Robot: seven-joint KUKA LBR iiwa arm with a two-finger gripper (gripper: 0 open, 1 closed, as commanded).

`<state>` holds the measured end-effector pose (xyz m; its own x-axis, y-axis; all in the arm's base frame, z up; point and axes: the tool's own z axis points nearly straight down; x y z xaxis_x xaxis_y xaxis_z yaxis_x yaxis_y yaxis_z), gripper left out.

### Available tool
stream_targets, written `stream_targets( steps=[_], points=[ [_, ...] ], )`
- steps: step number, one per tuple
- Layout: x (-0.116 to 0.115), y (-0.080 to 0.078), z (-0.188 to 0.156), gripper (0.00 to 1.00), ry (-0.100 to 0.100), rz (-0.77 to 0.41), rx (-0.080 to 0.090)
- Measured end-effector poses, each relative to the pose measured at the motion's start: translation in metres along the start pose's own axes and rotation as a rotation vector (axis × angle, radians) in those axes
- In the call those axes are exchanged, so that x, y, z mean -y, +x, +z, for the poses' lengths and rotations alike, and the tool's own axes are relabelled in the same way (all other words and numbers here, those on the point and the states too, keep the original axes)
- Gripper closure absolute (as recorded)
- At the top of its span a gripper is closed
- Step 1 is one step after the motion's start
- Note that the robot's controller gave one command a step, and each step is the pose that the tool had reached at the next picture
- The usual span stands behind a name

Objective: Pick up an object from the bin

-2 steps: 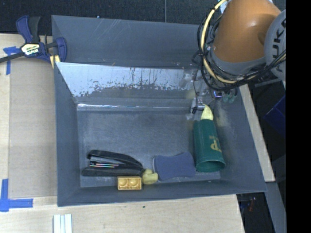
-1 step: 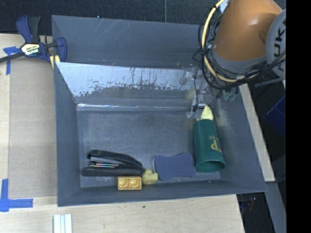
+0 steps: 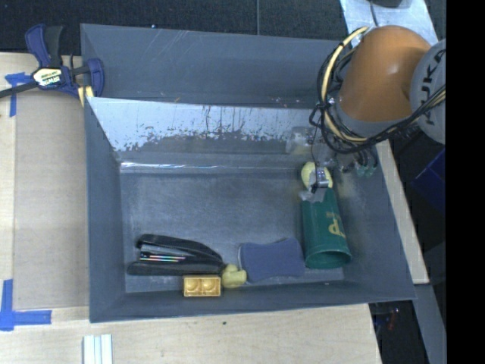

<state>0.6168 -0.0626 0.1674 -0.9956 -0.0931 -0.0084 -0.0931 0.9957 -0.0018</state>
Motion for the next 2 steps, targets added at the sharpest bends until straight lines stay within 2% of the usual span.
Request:
stream_targets(
  steps=[1,2],
  points=[
    [0.016,0.040,0.010,0.00,0.000,-0.399,0.002],
    [0.049,0.046,0.030,0.00,0.000,-0.742,-0.002]
  ],
)
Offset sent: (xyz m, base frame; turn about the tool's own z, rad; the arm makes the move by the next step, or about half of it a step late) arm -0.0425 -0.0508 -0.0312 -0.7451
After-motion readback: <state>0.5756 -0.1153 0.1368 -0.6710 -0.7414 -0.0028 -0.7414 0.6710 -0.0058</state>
